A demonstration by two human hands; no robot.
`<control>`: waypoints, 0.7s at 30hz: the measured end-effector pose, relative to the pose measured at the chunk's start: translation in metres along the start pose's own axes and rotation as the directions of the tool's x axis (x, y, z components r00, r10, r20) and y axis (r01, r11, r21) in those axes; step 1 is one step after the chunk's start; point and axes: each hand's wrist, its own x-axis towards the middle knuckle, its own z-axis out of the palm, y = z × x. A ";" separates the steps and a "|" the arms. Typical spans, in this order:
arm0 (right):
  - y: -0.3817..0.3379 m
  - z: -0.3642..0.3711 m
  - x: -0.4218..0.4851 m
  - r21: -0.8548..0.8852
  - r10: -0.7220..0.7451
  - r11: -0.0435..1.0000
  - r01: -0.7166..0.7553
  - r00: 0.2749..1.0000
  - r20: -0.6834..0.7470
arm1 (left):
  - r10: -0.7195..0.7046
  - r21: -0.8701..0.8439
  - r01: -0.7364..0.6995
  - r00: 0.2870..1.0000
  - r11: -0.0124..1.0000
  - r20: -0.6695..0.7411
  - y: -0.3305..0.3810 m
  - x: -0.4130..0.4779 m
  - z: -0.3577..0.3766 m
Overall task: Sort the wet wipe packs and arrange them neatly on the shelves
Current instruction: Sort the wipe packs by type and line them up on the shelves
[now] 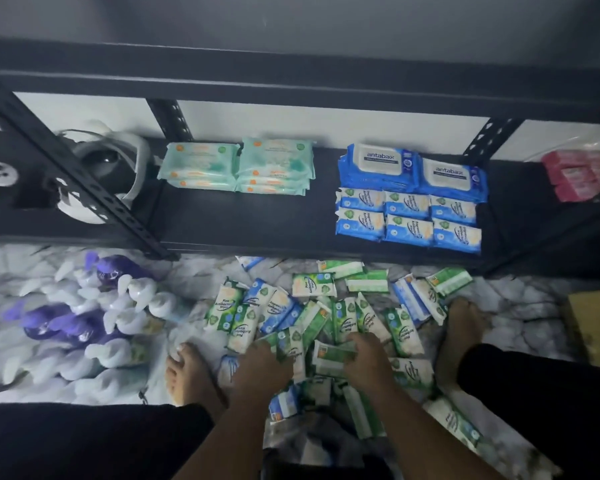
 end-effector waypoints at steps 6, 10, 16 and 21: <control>0.008 0.028 0.002 -0.427 -0.151 0.889 0.167 0.986 0.071 | -0.097 0.143 0.094 0.995 0.985 0.017 0.017 0.008 0.023; 0.019 0.033 0.012 -0.518 -0.223 0.831 0.204 0.974 0.026 | -0.096 0.261 0.107 0.994 0.959 -0.056 0.028 0.018 0.038; 0.029 0.029 0.027 -0.535 -0.230 0.809 0.245 0.968 0.095 | -0.059 0.254 0.074 0.996 0.964 -0.067 0.019 0.026 0.046; 0.023 0.019 0.023 -0.459 -0.171 0.865 0.202 0.979 0.108 | -0.036 0.141 0.036 0.999 0.989 -0.002 0.017 0.022 0.033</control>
